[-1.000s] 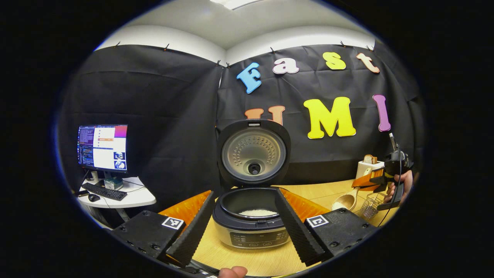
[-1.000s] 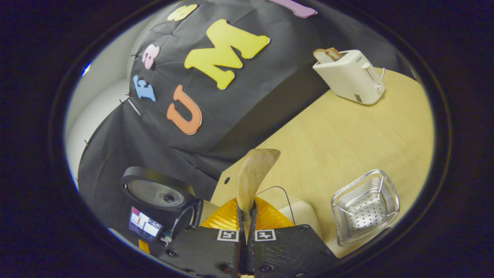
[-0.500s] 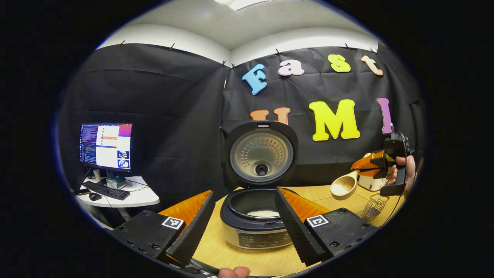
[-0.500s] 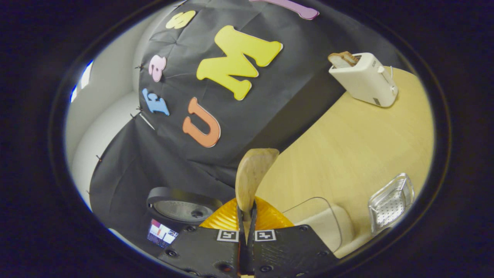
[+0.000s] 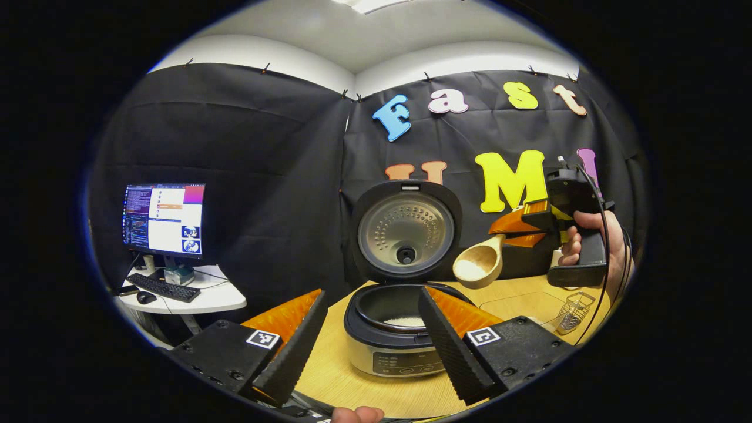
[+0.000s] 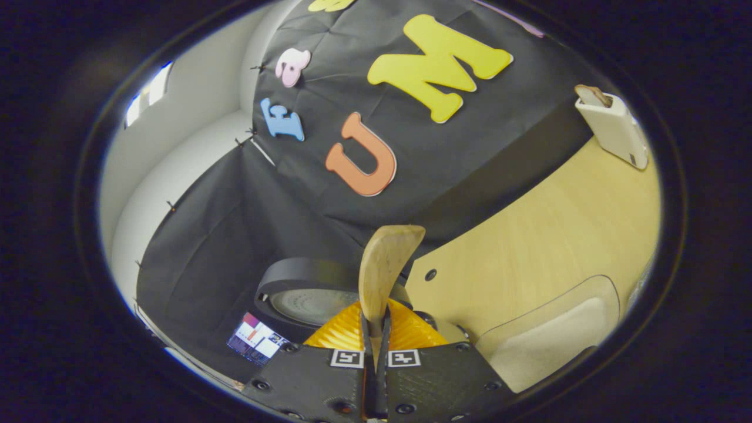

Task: Close the left gripper, press the button to open the rice cooker; take a wooden spoon from the chopstick holder with the right hand, scoop a spoonful of rice and pour it into the rice cooker, then put the wooden spoon back into the chopstick holder.

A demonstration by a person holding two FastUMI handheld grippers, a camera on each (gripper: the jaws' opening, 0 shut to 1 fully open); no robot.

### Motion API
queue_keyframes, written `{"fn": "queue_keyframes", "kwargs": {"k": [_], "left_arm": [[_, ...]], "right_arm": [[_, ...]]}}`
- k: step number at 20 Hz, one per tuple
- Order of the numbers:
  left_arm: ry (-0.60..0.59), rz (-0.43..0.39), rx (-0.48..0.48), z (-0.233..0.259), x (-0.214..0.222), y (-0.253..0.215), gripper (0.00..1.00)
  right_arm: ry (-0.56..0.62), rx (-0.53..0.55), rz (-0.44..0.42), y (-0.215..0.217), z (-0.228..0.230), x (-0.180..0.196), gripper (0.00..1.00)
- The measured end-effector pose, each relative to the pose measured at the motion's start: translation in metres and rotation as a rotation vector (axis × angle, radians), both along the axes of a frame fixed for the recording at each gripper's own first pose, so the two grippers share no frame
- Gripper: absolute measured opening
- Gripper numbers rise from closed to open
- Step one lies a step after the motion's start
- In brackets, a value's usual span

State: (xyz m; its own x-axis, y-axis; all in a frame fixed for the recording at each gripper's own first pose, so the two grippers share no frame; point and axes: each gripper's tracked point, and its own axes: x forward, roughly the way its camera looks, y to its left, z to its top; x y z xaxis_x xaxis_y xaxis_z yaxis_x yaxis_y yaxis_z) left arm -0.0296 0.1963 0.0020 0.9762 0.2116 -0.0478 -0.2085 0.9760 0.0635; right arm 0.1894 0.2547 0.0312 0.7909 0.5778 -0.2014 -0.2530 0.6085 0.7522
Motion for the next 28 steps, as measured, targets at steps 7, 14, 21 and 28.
{"fn": "queue_keyframes", "kwargs": {"k": [7,14,21,28], "left_arm": [[-0.008,0.004,0.021,0.0,-0.003,0.011,0.99],[0.016,0.021,0.031,-0.006,-0.004,0.018,0.99],[0.016,0.031,0.023,-0.006,-0.006,0.025,0.99],[0.022,0.038,0.032,-0.007,-0.007,0.026,0.99]], "right_arm": [[-0.085,-0.136,0.001,0.033,0.001,0.003,0.0],[-0.156,-0.261,-0.015,0.046,-0.003,0.009,0.0],[-0.306,-0.441,-0.016,0.071,-0.001,0.007,0.0],[-0.432,-0.603,-0.025,0.082,0.004,0.003,0.0]]}}
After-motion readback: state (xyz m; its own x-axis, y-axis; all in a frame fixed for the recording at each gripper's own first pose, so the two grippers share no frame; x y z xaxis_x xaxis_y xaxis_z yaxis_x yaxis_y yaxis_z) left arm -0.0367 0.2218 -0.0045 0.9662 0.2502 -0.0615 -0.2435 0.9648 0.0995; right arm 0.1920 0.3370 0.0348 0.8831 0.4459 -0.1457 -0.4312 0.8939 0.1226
